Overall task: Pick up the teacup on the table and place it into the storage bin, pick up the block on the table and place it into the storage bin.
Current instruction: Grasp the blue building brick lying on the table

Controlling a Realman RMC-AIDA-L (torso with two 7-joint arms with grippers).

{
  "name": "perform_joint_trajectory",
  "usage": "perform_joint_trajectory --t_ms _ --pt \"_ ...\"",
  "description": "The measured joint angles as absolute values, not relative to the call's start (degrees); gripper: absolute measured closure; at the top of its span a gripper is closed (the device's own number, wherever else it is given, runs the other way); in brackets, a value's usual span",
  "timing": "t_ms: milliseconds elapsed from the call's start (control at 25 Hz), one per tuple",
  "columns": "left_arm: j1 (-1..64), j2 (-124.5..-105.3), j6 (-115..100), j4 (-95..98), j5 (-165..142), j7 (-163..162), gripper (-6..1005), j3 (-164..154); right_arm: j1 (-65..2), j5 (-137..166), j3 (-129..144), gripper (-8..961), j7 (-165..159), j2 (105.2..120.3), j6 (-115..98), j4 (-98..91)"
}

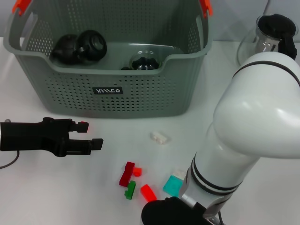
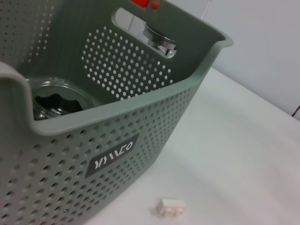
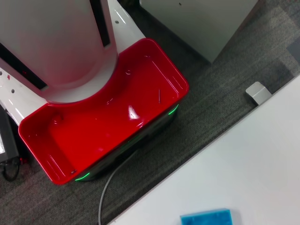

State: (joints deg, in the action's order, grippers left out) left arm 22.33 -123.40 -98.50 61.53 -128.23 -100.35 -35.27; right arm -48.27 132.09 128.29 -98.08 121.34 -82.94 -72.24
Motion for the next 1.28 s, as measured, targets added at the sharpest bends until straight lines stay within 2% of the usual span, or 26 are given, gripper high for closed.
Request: perform_joint_trajectory --t_ms 1080,1280 --pt "22.36 -123.33 -98.46 60.96 -128.14 -99.84 213 -34.81 -48.16 133.22 128.69 336 -99.03 121.55 -82.89 -71.75" --pt "22.41 -123.30 -98.43 60.90 -128.14 -99.84 213 -34.80 -48.16 133.24 128.68 517 -99.54 121.55 -82.89 -71.72"
